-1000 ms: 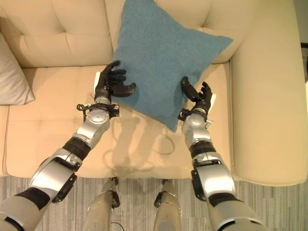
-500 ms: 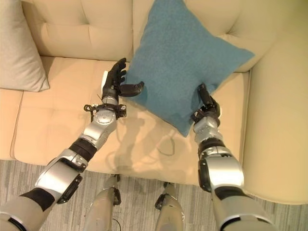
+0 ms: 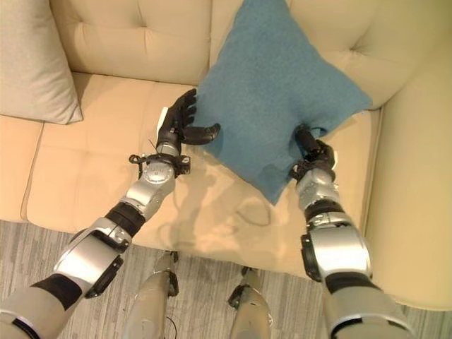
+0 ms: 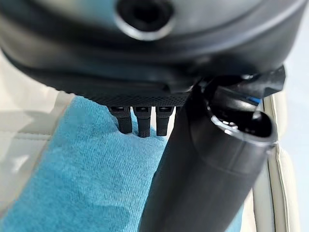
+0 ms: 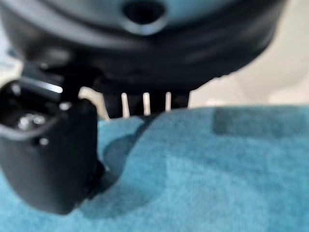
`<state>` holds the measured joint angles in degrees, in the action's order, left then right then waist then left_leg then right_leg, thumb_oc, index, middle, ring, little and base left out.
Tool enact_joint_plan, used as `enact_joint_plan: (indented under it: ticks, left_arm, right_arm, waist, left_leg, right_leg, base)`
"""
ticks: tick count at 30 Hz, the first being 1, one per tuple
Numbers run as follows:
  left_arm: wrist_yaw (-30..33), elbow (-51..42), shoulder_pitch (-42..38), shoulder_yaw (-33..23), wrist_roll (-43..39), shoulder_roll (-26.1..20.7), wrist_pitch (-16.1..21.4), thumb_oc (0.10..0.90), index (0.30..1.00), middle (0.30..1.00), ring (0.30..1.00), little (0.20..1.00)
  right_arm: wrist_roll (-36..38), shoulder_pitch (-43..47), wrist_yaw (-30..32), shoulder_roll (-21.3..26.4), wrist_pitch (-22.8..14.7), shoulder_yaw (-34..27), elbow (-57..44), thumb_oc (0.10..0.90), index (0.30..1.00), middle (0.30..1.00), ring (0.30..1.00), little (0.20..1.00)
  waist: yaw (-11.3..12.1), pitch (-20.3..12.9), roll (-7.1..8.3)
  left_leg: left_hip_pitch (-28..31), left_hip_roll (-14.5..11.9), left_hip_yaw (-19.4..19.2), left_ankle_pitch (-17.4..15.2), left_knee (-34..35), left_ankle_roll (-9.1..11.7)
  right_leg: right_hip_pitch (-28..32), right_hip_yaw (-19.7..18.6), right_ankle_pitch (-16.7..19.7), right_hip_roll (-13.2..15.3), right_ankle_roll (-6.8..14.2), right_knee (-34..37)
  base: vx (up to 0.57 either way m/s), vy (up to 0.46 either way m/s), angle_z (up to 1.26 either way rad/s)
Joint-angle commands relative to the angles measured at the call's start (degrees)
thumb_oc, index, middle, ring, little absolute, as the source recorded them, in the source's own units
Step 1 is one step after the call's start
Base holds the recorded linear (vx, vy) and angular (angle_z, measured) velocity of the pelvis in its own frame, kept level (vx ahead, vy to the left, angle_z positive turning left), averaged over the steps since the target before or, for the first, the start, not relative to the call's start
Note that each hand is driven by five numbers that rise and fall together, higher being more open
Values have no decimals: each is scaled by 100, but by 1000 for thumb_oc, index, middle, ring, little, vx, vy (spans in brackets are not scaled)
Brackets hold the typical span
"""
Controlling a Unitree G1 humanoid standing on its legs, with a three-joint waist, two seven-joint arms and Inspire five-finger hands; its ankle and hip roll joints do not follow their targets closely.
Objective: Pick up all the scattered cushions and arrange them neatly on the sofa.
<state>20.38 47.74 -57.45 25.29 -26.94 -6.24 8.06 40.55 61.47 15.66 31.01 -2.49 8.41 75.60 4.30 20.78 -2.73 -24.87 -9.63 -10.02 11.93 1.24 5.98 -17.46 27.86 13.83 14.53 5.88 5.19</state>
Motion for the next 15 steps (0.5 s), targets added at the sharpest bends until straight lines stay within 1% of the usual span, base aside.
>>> enact_joint_plan:
  ticks: [1, 3, 4, 5, 6, 7, 8, 9, 10, 12, 15]
  left_arm:
    - [-79, -87, -920, 433, 129, 113, 610, 800, 900, 900, 900, 900]
    - [-33, -348, -756, 451, 210, 60, 620, 800, 900, 900, 900, 900]
    - [4, -451, -707, 458, 227, 42, 635, 800, 900, 900, 900, 900]
    - [44, -532, -669, 454, 248, 55, 648, 800, 900, 900, 900, 900]
    - [49, -544, -664, 451, 254, 60, 646, 800, 900, 900, 900, 900]
    - [54, -591, -646, 457, 272, 78, 660, 800, 900, 900, 900, 900]
    - [99, -707, -571, 478, 287, 110, 707, 800, 900, 900, 900, 900]
    - [102, -826, -527, 464, 330, 68, 730, 800, 900, 900, 900, 900]
    - [129, -910, -464, 466, 369, 68, 759, 800, 900, 900, 900, 900]
    - [159, -894, -386, 468, 408, 90, 774, 800, 900, 900, 900, 900]
    - [182, -885, -302, 443, 449, 96, 776, 800, 900, 900, 900, 900]
  right_arm:
    - [-684, 1655, 256, 672, -705, 460, -715, 400, 300, 300, 300, 300]
    - [-1257, 1854, 495, 849, -674, 807, -1021, 400, 300, 300, 300, 300]
    - [-1483, 1920, 601, 917, -694, 916, -1263, 400, 300, 300, 300, 300]
    - [-1791, 1949, 769, 978, -701, 1001, -1480, 400, 300, 300, 300, 300]
    - [-1817, 1935, 795, 975, -687, 996, -1507, 400, 300, 300, 300, 300]
    - [-2112, 1986, 935, 1016, -694, 1106, -1671, 400, 300, 300, 300, 300]
    - [-2779, 2036, 1232, 1110, -583, 1282, -1907, 400, 300, 300, 300, 300]
    - [-3214, 2027, 1319, 1183, -508, 1435, -2147, 400, 300, 300, 300, 300]
    - [-3439, 2001, 1451, 1229, -475, 1421, -2347, 400, 300, 300, 300, 300]
    - [-3797, 1984, 1693, 1299, -401, 1421, -2518, 400, 300, 300, 300, 300]
    - [-4062, 1922, 1855, 1357, -360, 1356, -2831, 400, 300, 300, 300, 300]
  waist:
    - [223, -228, 71]
    - [219, -230, 100]
    - [210, -264, 121]
    - [199, -258, 135]
    - [198, -218, 131]
    - [201, -221, 148]
    - [207, -259, 169]
    - [206, -260, 182]
    - [192, -225, 183]
    - [192, -255, 209]
    - [181, -283, 248]
  left_leg:
    - [14, -148, -202, -789, -347, 309]
    - [-2, -140, -194, -795, -363, 295]
    - [50, -155, -137, -919, -339, 340]
    - [40, -155, -134, -928, -350, 331]
    - [-21, -141, -186, -815, -387, 279]
    - [-24, -139, -181, -820, -390, 271]
    - [16, -154, -100, -936, -371, 314]
    - [8, -153, -85, -934, -374, 308]
    - [-63, -133, -124, -817, -408, 250]
    - [-73, -122, -98, -836, -416, 232]
    - [-87, -121, -75, -854, -454, 220]
  right_leg:
    - [318, -46, -805, 439, 765, -403]
    - [293, -55, -800, 440, 758, -419]
    - [329, -124, -902, 399, 808, -408]
    - [314, -144, -902, 395, 806, -415]
    - [261, -90, -807, 427, 752, -438]
    - [252, -91, -805, 429, 753, -438]
    - [289, -154, -910, 400, 803, -426]
    - [283, -162, -913, 400, 797, -429]
    - [218, -114, -814, 438, 742, -451]
    - [198, -139, -827, 434, 736, -464]
    - [198, -141, -832, 435, 725, -479]
  base:
    - [0, 0, 0]
    - [33, -5, 0]
    - [58, -11, 0]
    - [0, 0, 0]
    - [-91, 15, -1]
    - [0, 0, 0]
    - [74, -29, -4]
    - [0, 0, 0]
    - [-81, 17, -4]
    - [-34, 17, -4]
    - [3, 0, -1]
